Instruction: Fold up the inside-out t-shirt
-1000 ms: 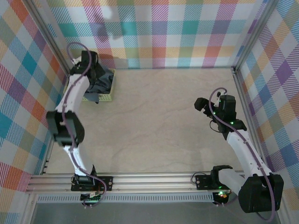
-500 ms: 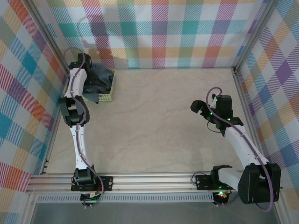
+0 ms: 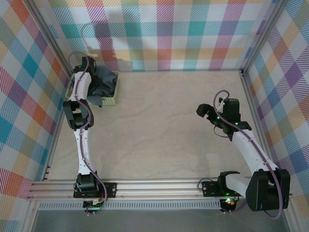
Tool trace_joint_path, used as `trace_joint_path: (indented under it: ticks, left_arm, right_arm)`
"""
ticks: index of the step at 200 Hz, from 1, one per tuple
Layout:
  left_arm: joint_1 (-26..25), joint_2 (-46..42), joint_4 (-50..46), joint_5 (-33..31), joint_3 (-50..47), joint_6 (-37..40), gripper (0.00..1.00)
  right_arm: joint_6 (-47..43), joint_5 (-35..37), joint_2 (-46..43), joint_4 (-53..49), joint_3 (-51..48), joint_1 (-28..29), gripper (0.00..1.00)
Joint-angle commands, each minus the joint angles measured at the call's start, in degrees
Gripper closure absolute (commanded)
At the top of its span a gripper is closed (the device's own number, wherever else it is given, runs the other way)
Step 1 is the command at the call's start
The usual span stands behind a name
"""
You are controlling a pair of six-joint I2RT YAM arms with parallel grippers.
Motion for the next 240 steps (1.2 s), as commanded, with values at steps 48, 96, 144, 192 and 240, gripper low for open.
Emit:
trace_joint_path:
  ticks: [48, 96, 144, 192, 240]
  left_arm:
    - [0.36, -15.11, 0.74, 7.12, 4.54, -1.32, 1.0]
    - [-6.09, -28.57, 5.76, 10.9, 6.02, 4.47, 1.0]
    - [-21.99, -39.4, 9.99, 7.53, 6.16, 12.26, 1.0]
    - [-39.34, -43.03, 10.52, 4.72, 4.17, 14.34, 1.0]
    - [-43.51, -44.55, 10.26, 6.16, -15.04, 8.39, 1.0]
  right_arm:
    - [0.59, 0.61, -2.23, -8.33, 2.93, 0.14, 0.0]
    - [1.51, -0.25, -6.63, -11.19, 2.49, 0.14, 0.0]
    - [1.47, -0.48, -12.06, -15.09, 3.23, 0.1, 0.0]
    - [0.94, -0.42, -16.87, -18.25, 3.91, 0.14, 0.01]
    - [0.25, -3.07, -19.38, -18.68, 3.47, 0.14, 0.0]
